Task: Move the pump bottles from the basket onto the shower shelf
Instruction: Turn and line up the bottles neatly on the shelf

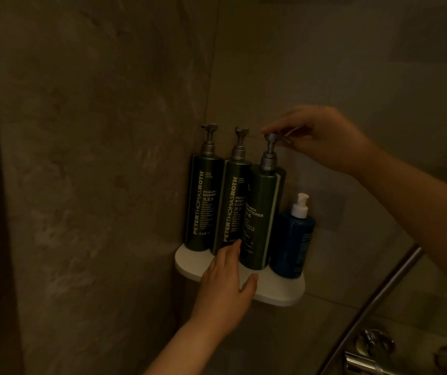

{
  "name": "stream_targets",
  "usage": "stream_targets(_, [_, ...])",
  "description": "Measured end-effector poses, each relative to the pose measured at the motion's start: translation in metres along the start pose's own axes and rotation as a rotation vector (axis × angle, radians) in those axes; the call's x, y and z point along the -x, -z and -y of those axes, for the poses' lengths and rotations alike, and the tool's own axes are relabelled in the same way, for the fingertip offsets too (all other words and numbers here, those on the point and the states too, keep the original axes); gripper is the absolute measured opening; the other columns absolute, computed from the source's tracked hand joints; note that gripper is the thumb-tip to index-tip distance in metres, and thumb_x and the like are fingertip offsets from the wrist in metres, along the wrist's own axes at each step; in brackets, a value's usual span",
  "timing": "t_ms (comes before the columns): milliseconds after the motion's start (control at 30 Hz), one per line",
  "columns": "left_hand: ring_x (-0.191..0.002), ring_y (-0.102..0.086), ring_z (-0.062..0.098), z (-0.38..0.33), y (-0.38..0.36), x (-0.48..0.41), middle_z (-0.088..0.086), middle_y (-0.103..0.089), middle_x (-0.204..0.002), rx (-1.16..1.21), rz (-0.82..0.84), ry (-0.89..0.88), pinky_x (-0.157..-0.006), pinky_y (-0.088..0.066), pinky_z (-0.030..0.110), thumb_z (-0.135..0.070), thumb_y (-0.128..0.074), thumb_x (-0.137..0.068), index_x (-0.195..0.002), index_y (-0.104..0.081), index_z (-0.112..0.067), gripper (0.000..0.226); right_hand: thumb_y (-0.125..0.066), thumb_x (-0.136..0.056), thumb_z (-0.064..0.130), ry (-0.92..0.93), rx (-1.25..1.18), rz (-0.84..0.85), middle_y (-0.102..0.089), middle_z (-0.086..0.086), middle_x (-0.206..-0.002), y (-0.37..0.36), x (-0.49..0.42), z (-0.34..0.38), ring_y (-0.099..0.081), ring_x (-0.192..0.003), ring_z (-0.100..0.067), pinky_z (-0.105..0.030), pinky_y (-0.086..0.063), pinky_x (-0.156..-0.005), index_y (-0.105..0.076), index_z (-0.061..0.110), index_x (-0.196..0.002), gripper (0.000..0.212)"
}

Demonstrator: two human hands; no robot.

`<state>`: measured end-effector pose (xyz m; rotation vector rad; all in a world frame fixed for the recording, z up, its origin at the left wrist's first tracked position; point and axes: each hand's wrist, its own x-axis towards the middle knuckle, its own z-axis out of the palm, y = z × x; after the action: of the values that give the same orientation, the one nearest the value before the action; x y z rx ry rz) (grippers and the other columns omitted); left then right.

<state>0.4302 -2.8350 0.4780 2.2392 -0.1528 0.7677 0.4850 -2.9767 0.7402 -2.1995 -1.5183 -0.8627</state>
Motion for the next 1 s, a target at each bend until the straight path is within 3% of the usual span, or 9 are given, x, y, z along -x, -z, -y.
stream_targets(200, [-0.124, -0.018, -0.008, 0.001, 0.002, -0.001, -0.018, -0.020, -0.147, 0.076, -0.003, 0.022, -0.105, -0.019, 0.021, -0.052, -0.048, -0.088, -0.143, -0.003, -0.042, 0.072, -0.063, -0.087, 0.008, 0.026, -0.103, -0.039, -0.065, 0.000, -0.106, -0.004, 0.004, 0.003, -0.062, -0.095, -0.003, -0.010, -0.047, -0.082, -0.066, 0.016, -0.113, 0.027])
stream_targets(367, [-0.122, -0.026, -0.009, -0.001, 0.003, -0.001, -0.021, -0.020, -0.145, 0.162, -0.013, 0.052, -0.101, -0.024, 0.020, -0.056, -0.053, -0.083, -0.136, 0.004, -0.055, 0.078, -0.062, -0.087, 0.009, 0.029, -0.170, -0.047, -0.064, 0.002, -0.104, -0.004, 0.005, 0.009, -0.062, -0.095, -0.003, -0.012, -0.048, -0.081, -0.064, 0.020, -0.113, 0.029])
stream_targets(500, [-0.130, -0.027, 0.000, -0.002, 0.004, 0.000, -0.019, -0.020, -0.146, 0.113, -0.010, 0.036, -0.108, -0.028, 0.031, -0.059, -0.052, -0.081, -0.133, 0.007, -0.058, 0.078, -0.063, -0.086, 0.008, 0.041, -0.219, -0.053, -0.063, 0.004, -0.103, -0.003, 0.005, 0.011, -0.062, -0.095, -0.006, -0.013, -0.048, -0.082, -0.063, 0.021, -0.113, 0.030])
stream_targets(600, [-0.131, -0.026, 0.002, -0.003, 0.005, 0.001, -0.020, -0.019, -0.147, 0.115, -0.001, 0.043, -0.109, -0.026, 0.032, -0.062, -0.051, -0.079, -0.130, 0.008, -0.061, 0.079, -0.064, -0.085, 0.005, 0.023, -0.261, -0.056, -0.065, 0.003, -0.103, -0.003, 0.006, 0.010, -0.063, -0.096, -0.009, -0.020, -0.051, -0.085, -0.063, 0.020, -0.112, 0.031])
stream_targets(767, [-0.133, -0.027, 0.004, -0.004, 0.006, 0.001, -0.017, -0.026, -0.149, 0.186, 0.000, 0.061, -0.110, -0.029, 0.039, -0.060, -0.057, -0.076, -0.140, 0.002, -0.051, 0.087, -0.063, -0.084, -0.001, -0.024, -0.319, -0.076, -0.066, 0.004, -0.103, -0.004, 0.010, 0.009, -0.063, -0.098, -0.004, -0.019, -0.050, -0.088, -0.061, 0.016, -0.115, 0.036])
stream_targets(1000, [-0.129, -0.035, 0.007, -0.002, 0.003, 0.002, -0.016, -0.038, -0.141, 0.182, 0.009, 0.086, -0.107, -0.033, 0.037, -0.057, -0.058, -0.077, -0.139, -0.009, -0.050, 0.080, -0.063, -0.084, 0.001, -0.107, -0.314, -0.072, -0.067, 0.004, -0.106, -0.006, 0.012, 0.004, -0.062, -0.104, -0.006, -0.020, -0.048, -0.093, -0.062, 0.019, -0.115, 0.036])
